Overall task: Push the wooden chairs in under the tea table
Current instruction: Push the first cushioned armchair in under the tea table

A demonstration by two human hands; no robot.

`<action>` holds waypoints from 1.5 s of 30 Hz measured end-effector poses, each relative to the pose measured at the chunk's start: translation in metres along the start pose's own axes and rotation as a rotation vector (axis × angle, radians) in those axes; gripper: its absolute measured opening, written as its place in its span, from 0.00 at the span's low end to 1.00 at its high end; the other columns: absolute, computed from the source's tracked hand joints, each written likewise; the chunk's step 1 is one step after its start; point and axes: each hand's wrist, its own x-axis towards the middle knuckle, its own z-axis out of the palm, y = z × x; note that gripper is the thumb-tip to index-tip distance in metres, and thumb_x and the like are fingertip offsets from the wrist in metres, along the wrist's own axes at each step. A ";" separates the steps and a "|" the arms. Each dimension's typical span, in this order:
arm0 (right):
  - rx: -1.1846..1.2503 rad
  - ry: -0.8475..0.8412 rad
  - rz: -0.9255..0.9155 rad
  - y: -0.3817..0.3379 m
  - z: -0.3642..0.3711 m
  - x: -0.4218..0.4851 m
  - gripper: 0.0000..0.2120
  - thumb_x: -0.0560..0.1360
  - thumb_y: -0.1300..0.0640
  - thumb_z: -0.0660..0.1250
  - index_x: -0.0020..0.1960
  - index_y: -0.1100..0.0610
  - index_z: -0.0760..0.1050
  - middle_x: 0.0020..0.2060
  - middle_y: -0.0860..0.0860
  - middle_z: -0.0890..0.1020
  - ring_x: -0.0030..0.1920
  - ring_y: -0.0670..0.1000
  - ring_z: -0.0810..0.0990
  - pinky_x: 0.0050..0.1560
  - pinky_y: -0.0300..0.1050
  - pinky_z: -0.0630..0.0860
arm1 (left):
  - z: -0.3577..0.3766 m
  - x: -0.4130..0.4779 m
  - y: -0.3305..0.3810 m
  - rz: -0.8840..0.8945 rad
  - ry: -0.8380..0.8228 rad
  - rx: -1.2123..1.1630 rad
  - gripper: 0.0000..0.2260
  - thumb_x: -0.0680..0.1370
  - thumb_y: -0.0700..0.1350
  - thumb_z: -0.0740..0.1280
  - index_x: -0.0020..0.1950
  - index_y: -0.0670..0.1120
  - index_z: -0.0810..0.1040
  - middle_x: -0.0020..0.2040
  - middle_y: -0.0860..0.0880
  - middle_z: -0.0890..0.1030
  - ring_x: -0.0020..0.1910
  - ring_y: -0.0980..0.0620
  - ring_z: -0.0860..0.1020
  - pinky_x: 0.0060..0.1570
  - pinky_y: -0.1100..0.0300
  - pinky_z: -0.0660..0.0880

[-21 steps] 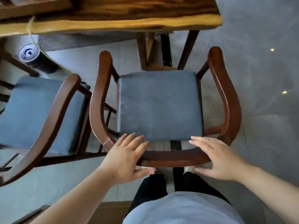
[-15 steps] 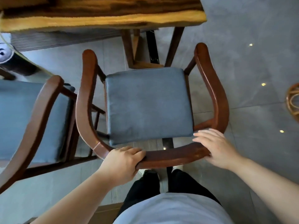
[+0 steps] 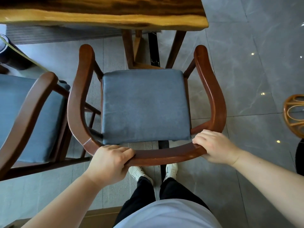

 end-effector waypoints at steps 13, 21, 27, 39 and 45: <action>-0.054 0.003 0.005 0.024 -0.009 0.024 0.14 0.61 0.63 0.75 0.42 0.56 0.73 0.38 0.51 0.78 0.38 0.56 0.78 0.36 0.51 0.77 | 0.007 0.015 0.014 -0.077 0.078 0.005 0.08 0.72 0.49 0.64 0.45 0.49 0.80 0.38 0.55 0.83 0.36 0.51 0.81 0.33 0.57 0.78; 0.008 0.134 0.068 0.011 -0.010 0.051 0.15 0.58 0.64 0.74 0.40 0.56 0.73 0.36 0.51 0.77 0.35 0.57 0.76 0.36 0.47 0.72 | -0.018 0.025 -0.028 -0.017 0.001 0.064 0.11 0.71 0.52 0.64 0.47 0.49 0.80 0.38 0.53 0.82 0.34 0.48 0.80 0.27 0.56 0.76; -0.030 0.150 0.077 -0.010 0.002 0.082 0.19 0.60 0.54 0.80 0.41 0.53 0.71 0.36 0.49 0.75 0.36 0.55 0.76 0.35 0.46 0.68 | -0.043 0.025 -0.061 -0.083 0.012 0.080 0.11 0.67 0.51 0.65 0.46 0.51 0.81 0.37 0.55 0.81 0.34 0.49 0.80 0.30 0.59 0.75; -0.088 0.124 -0.018 -0.007 -0.002 0.090 0.22 0.60 0.50 0.81 0.42 0.52 0.70 0.37 0.48 0.74 0.35 0.53 0.74 0.27 0.43 0.62 | -0.034 0.020 -0.074 -0.099 0.062 0.064 0.10 0.69 0.52 0.64 0.45 0.51 0.81 0.36 0.55 0.81 0.34 0.48 0.80 0.34 0.56 0.77; -0.155 0.058 -0.064 -0.004 -0.013 0.096 0.21 0.59 0.52 0.81 0.40 0.50 0.69 0.35 0.45 0.75 0.33 0.51 0.77 0.26 0.41 0.59 | -0.033 0.019 -0.073 -0.100 0.122 0.050 0.09 0.68 0.52 0.65 0.43 0.52 0.81 0.35 0.56 0.81 0.34 0.49 0.79 0.32 0.58 0.74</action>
